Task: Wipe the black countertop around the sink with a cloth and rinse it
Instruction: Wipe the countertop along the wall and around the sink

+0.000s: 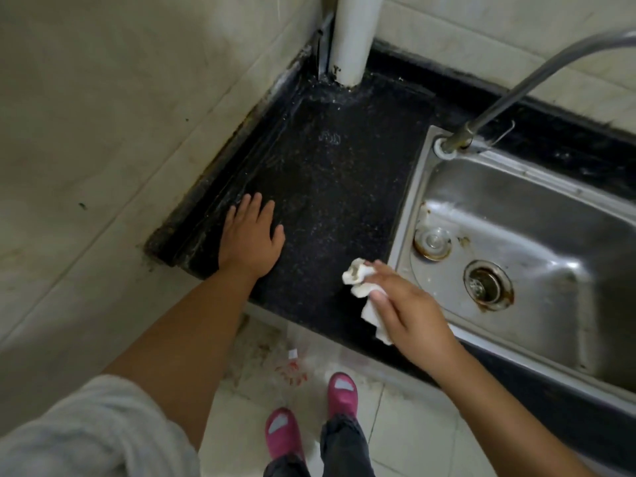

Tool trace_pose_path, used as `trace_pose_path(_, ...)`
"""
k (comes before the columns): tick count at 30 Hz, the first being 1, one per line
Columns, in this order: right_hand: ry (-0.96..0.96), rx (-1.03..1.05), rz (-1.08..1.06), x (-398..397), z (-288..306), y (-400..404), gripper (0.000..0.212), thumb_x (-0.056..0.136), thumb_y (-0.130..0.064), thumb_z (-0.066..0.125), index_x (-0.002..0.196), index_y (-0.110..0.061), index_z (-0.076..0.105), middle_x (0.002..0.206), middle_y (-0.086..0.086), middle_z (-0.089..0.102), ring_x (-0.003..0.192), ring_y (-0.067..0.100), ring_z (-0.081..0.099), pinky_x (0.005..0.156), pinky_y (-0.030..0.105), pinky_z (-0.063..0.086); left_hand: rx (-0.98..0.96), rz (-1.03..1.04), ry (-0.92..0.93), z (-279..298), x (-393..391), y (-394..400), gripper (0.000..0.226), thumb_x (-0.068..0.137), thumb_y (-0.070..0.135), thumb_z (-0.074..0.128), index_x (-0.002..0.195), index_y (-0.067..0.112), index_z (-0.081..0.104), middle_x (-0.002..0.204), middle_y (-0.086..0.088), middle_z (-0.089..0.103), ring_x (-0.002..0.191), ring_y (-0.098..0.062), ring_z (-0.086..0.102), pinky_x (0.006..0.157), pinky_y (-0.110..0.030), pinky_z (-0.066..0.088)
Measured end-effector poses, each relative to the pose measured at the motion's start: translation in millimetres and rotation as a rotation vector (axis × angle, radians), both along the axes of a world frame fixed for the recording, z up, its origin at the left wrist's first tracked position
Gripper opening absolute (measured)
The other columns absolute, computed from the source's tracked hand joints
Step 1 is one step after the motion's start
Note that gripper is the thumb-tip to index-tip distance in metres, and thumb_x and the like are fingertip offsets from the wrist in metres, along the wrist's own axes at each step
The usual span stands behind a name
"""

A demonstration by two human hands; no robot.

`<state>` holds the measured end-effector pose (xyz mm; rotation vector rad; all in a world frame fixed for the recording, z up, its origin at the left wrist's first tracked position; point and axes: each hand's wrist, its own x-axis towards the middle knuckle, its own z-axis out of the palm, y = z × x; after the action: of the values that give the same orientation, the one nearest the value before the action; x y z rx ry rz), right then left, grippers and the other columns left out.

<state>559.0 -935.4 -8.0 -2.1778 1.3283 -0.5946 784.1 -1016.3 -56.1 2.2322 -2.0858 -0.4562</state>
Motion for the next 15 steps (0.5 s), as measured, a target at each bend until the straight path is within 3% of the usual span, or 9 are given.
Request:
trace_pose_path(3, 0.003, -0.032, -0.120, -3, 4, -35, 0.044, 0.091, -0.033, 0.035, 0.112, -0.007, 0.064, 0.123, -0.007, 0.047, 0.129, 0.015, 0.031, 0.100, -0.003, 0.015, 0.003, -0.002, -0.003, -2, 0, 0, 0.054, 0.099, 0.036, 0.023, 0.147, 0.014, 0.012, 0.156, -0.006, 0.003, 0.143, -0.019, -0.002, 0.114, -0.032, -0.004)
trace_pose_path(6, 0.024, -0.015, -0.149, 3, 3, -87, 0.038, 0.092, -0.022, 0.037, 0.111, -0.001, 0.063, 0.126, 0.009, 0.056, 0.125, 0.012, 0.032, 0.104, 0.012, 0.017, 0.015, 0.002, -0.011, -2, 1, -2, 0.054, 0.099, 0.037, 0.021, 0.147, 0.015, 0.009, 0.156, -0.005, 0.000, 0.143, -0.018, -0.004, 0.114, -0.032, -0.005)
trace_pose_path(11, 0.139, -0.048, -0.163, 22, -1, -182, 0.038, 0.093, -0.013, 0.036, 0.116, 0.010, 0.056, 0.127, 0.027, 0.052, 0.124, 0.039, 0.045, 0.109, 0.034, 0.024, 0.030, 0.010, 0.000, -2, 1, -5, 0.054, 0.099, 0.038, 0.021, 0.147, 0.017, 0.007, 0.156, -0.003, -0.002, 0.143, -0.017, -0.006, 0.113, -0.030, -0.008)
trace_pose_path(15, 0.292, -0.039, -0.112, 45, -18, -256, 0.039, 0.099, -0.019, 0.031, 0.126, 0.004, 0.047, 0.139, 0.023, 0.040, 0.134, 0.038, 0.029, 0.107, 0.040, 0.025, 0.023, 0.033, 0.008, -6, 3, -7, 0.055, 0.098, 0.041, 0.020, 0.147, 0.020, 0.005, 0.156, -0.002, -0.004, 0.142, -0.015, -0.008, 0.113, -0.029, -0.010)
